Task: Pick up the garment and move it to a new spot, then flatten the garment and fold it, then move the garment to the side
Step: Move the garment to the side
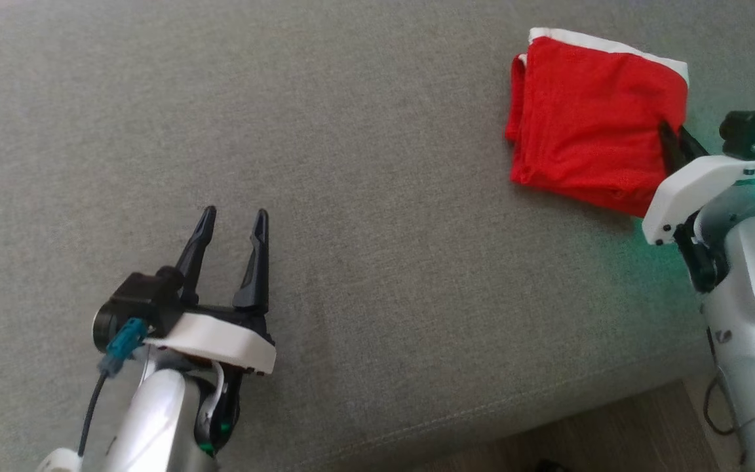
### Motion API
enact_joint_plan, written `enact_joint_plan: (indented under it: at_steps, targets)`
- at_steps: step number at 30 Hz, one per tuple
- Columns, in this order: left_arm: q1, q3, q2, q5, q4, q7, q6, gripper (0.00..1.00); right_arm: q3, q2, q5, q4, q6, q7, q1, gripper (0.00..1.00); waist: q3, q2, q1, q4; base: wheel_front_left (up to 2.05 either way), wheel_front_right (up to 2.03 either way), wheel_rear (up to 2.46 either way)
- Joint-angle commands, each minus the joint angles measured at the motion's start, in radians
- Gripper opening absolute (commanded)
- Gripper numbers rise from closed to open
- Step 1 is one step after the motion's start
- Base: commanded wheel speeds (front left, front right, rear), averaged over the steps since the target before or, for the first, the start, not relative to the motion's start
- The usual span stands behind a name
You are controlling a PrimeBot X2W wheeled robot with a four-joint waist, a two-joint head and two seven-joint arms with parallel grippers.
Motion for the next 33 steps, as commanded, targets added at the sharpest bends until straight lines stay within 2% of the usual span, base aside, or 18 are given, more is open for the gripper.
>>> enact_joint_plan:
  at_steps: [1,8,17,32,33]
  targets:
    - [-0.023,0.021,0.003,0.013,-0.024,-0.006,-0.007,1.00,0.010,-0.009,-0.016,-0.033,0.007,-0.017,-0.032,0.00,0.017,0.0000,-0.0001,-0.004,0.00,0.00,0.00]
    - [-0.034,0.022,0.003,0.023,-0.030,-0.006,-0.008,1.00,-0.024,-0.091,-0.102,-0.006,0.007,-0.015,-0.079,0.00,0.027,0.0000,-0.0001,0.088,0.00,0.00,0.00]
    - [-0.029,0.024,0.003,0.021,-0.059,-0.006,-0.003,1.00,-0.146,-0.242,-0.212,0.064,0.007,0.004,-0.125,0.00,0.047,0.0000,-0.0001,0.220,0.00,0.00,0.00]
    - [-0.027,0.013,0.002,0.021,-0.071,-0.006,-0.003,1.00,-0.246,-0.341,-0.303,0.182,0.007,-0.039,-0.188,0.00,0.058,0.0000,-0.0001,0.250,0.00,0.00,0.00]
    - [-0.027,0.011,0.002,0.021,-0.071,-0.006,-0.003,1.00,-0.254,-0.347,-0.308,0.191,0.007,-0.047,-0.188,0.10,0.058,0.0000,-0.0001,0.250,0.00,0.00,0.00]
